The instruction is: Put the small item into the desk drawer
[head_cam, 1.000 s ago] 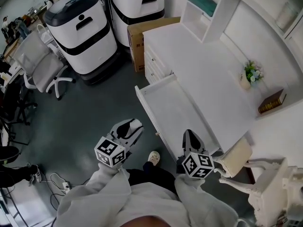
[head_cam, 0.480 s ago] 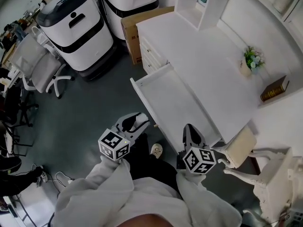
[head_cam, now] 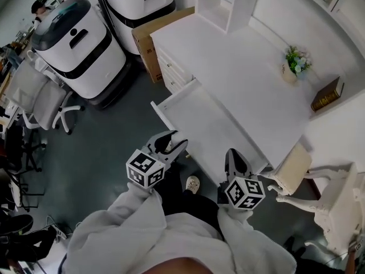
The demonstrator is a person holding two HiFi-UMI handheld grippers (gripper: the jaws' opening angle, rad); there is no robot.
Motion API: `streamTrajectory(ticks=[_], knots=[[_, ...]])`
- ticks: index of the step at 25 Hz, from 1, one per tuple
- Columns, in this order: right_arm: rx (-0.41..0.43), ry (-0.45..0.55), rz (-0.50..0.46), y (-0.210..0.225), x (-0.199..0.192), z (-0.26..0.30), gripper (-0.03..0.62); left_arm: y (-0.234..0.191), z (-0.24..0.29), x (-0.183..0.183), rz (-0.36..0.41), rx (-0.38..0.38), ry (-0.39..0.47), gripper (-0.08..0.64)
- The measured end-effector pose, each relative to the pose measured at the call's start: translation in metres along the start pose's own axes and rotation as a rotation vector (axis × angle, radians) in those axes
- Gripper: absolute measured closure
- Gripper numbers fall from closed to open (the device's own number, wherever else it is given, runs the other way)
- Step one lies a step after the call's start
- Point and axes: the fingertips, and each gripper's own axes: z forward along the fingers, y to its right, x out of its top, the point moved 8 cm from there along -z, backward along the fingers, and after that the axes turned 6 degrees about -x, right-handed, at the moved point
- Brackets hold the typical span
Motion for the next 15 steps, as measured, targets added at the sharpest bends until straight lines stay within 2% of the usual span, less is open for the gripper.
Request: streamTrajectory(ticks=[5, 15], knots=[[-0.041, 0.008, 0.029, -0.004, 0.003, 0.013, 0.554, -0.030, 0.021, 0.015, 0.011, -0.028, -0.009, 0.371], [-0.119, -0.022, 0.065, -0.006, -0.008, 0.034, 0.554, -0.086, 0.071, 0.022, 0.040, -0.030, -0.132, 0.371]])
